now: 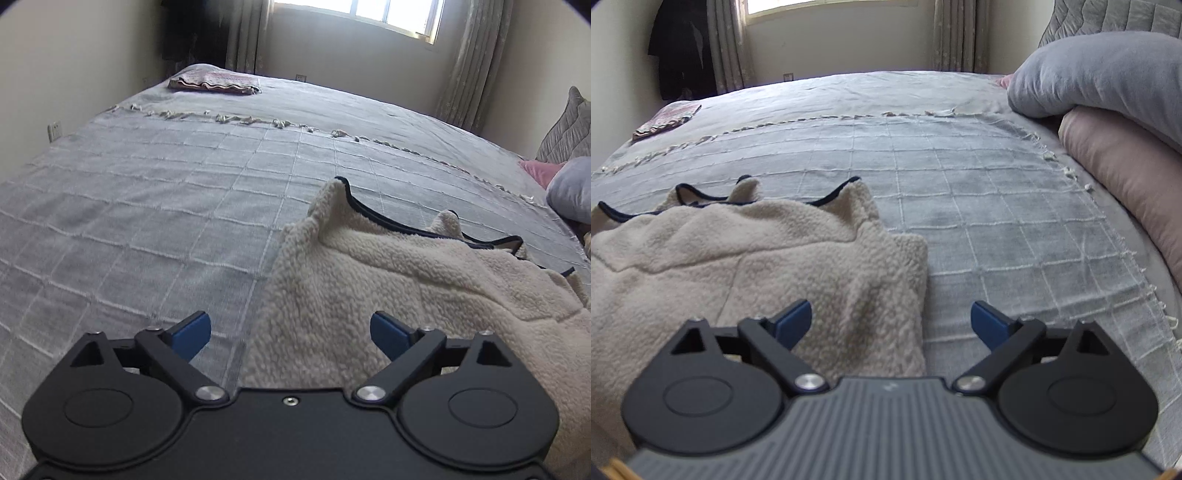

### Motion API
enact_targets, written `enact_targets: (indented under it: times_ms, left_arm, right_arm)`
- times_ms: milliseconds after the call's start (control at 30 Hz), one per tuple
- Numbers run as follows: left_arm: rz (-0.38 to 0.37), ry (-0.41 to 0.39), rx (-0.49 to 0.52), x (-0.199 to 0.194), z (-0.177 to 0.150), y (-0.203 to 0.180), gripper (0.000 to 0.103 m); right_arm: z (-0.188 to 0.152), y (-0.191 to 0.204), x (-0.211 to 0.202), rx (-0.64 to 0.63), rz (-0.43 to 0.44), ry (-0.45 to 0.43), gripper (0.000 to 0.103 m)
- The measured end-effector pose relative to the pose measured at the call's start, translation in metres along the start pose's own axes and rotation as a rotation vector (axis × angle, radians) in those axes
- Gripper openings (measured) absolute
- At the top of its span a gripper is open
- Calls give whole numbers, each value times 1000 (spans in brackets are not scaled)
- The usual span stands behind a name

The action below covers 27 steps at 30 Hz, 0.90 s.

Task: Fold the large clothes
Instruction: 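Grasp the folded jacket edge with both grippers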

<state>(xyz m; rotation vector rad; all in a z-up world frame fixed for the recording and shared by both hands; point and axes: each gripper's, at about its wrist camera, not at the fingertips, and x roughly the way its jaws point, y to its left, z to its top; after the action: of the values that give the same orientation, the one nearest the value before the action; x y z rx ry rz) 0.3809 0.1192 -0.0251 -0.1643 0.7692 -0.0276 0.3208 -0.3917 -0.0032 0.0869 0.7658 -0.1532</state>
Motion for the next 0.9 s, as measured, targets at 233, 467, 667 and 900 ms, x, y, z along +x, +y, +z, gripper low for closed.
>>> enact_targets:
  times_ms: [233, 467, 667, 900]
  left_arm:
    - [-88, 137, -112, -16, -40, 33, 94]
    - [-212, 199, -248, -13, -65, 58, 93]
    - [-273, 218, -271, -7, -66, 54, 91]
    - [-306, 191, -336, -9, -71, 64, 78]
  right_arm:
    - [-32, -15, -28, 108, 125, 83, 98]
    - [-67, -39, -18, 300, 243, 211, 98]
    - [-77, -40, -6, 363, 280, 193, 97]
    - [-73, -21, -2, 345, 254, 163, 75]
